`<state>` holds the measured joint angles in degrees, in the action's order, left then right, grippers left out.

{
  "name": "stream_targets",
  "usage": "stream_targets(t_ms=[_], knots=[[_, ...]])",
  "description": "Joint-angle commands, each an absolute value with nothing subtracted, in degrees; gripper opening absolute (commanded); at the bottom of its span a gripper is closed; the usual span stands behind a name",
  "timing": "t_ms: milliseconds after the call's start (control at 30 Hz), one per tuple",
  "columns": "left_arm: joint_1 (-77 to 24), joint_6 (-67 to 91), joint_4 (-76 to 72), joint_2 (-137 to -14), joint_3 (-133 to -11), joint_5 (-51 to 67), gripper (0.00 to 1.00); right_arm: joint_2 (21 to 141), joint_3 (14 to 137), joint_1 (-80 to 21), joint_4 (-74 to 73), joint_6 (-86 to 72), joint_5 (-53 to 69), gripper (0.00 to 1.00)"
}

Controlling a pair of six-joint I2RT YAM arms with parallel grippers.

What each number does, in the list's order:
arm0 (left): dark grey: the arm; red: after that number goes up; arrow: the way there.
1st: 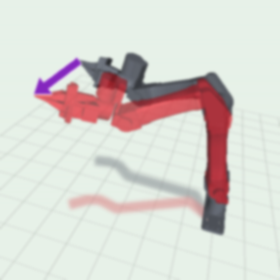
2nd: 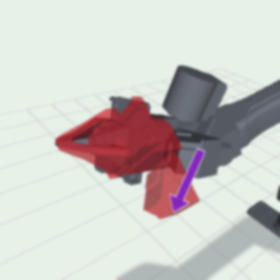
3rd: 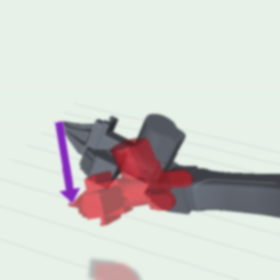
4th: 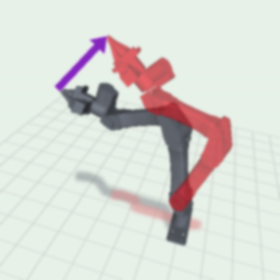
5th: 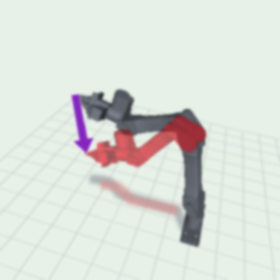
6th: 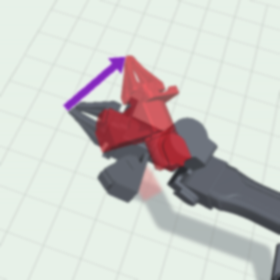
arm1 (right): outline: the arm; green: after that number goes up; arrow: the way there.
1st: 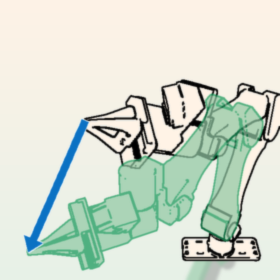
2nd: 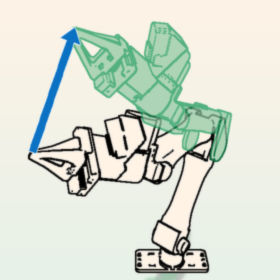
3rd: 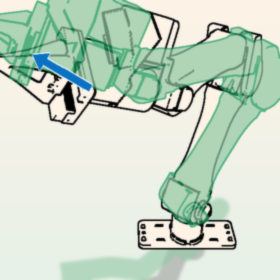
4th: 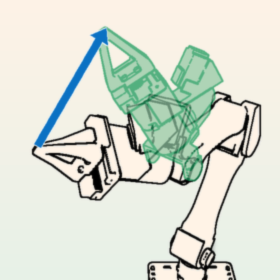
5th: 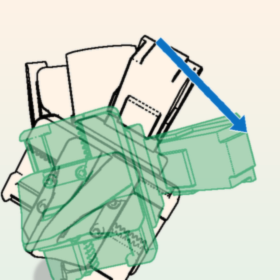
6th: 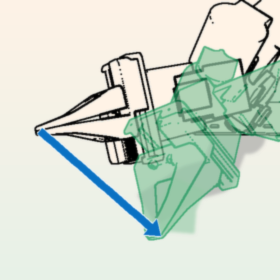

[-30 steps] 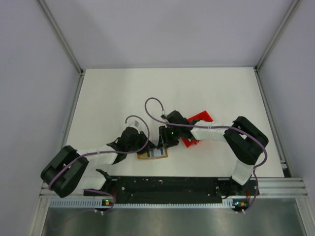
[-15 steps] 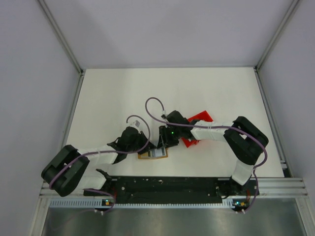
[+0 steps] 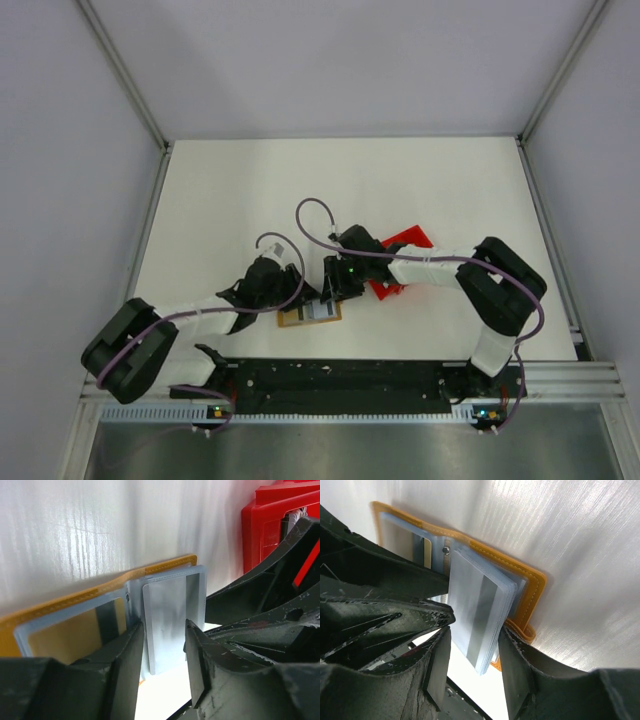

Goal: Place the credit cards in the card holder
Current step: Insert the credit card into the card holder, then close the card holder at the center of the board.

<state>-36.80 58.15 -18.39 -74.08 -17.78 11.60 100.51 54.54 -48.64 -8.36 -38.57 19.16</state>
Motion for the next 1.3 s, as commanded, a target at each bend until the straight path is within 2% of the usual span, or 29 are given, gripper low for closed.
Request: stream_targets(t_ms=[0, 200, 500, 767, 1267], knots=[[-38.32, 57.14, -15.66, -69.09, -18.45, 12.84, 0.47, 102.13, 52.82, -49.48, -11.33, -38.23, 12.05, 0.45], [-38.23, 53.97, -5.81, -62.94, -22.06, 8.79, 0.58, 99.33, 52.3, -49.39, -10.64, -37.97, 10.37, 0.46], [-38.23, 53.0, -1.67, -60.91, -22.85, 7.64, 0.59, 88.69, 50.63, -49.48, -8.96, -37.44, 5.81, 0.5], [-38.23, 54.49, -6.76, -64.42, -21.53, 10.98, 0.58, 90.61, 49.92, -48.96, -11.42, -38.58, 4.48, 0.5], [-38.32, 57.66, -14.32, -74.26, -21.44, 15.38, 0.56, 95.8, 48.78, -47.81, -7.74, -39.82, 11.33, 0.51]])
